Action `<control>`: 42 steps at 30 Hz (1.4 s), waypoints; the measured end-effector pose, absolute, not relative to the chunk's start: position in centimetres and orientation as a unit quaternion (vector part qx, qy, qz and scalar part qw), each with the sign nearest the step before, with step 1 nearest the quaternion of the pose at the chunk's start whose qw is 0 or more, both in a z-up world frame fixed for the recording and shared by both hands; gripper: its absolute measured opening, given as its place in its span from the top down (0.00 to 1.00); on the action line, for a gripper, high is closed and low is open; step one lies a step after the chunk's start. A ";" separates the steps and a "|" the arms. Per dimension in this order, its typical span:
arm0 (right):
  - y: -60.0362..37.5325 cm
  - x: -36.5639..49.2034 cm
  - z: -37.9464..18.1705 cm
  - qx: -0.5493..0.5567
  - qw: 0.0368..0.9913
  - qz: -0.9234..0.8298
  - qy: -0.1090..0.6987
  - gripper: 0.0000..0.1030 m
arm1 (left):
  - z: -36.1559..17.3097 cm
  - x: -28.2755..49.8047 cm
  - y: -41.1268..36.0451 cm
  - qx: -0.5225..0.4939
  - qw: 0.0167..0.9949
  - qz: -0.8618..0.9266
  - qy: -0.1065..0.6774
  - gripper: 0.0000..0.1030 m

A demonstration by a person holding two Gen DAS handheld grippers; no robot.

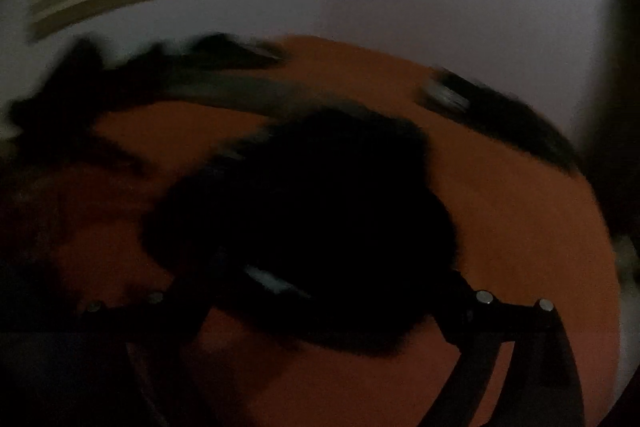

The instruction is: Fold clothes

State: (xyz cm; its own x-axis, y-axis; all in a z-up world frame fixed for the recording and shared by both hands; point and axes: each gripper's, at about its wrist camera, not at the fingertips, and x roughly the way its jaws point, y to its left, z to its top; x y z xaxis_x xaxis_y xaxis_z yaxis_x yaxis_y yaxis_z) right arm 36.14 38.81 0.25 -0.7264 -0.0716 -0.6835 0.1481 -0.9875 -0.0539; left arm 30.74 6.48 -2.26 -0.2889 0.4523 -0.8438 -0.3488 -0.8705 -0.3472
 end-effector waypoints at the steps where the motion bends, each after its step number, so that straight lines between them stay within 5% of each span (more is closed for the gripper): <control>1: 40.3 36.2 -0.8 0.387 0.036 -0.921 0.024 0.11 | -2.7 31.2 7.1 -0.544 0.246 0.802 -0.033 0.52; 5: 44.0 36.0 -4.2 0.434 -0.001 -0.897 -0.078 0.11 | -3.8 32.3 8.9 -0.520 0.199 0.830 0.031 0.52; 10: 43.7 32.8 -7.0 0.472 -0.014 -0.879 -0.066 0.12 | -4.5 31.8 8.4 -0.499 0.140 0.855 -0.009 0.52; 11: 43.7 32.1 -7.6 0.481 -0.016 -0.875 -0.054 0.26 | -4.2 32.2 8.6 -0.490 0.139 0.860 -0.006 0.52; 12: 43.8 31.4 -8.0 0.488 -0.015 -0.871 -0.053 0.58 | -4.0 32.7 9.0 -0.479 0.139 0.866 0.011 0.52; 14: 44.0 30.4 -7.8 0.488 -0.009 -0.870 -0.074 0.91 | -3.7 33.7 10.1 -0.458 0.137 0.877 0.049 0.51; 21: 43.9 34.2 -0.5 0.370 0.015 -0.925 -0.090 0.92 | -6.4 36.8 14.2 -0.381 0.072 0.884 0.260 0.47; 29: 45.2 35.2 2.1 0.319 -0.004 -0.943 -0.096 0.92 | -6.9 39.3 15.8 -0.397 0.163 0.850 0.306 0.47; 35: 45.4 38.0 3.6 0.320 -0.001 -0.944 -0.081 0.92 | -8.5 38.8 16.6 -0.382 0.080 0.833 0.391 0.46; 42: 44.4 36.2 2.6 0.342 0.011 -0.938 -0.060 0.92 | -7.5 34.5 18.3 -0.403 0.085 0.828 0.381 0.47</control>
State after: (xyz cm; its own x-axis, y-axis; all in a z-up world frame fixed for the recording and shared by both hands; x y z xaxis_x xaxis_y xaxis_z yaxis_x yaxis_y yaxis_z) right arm 36.17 44.44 2.59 -0.7656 -0.0608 -0.6405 -0.0210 -0.9926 0.1193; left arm 34.51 18.33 -7.52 -0.6610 -0.1663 -0.7317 -0.4474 -0.6954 0.5623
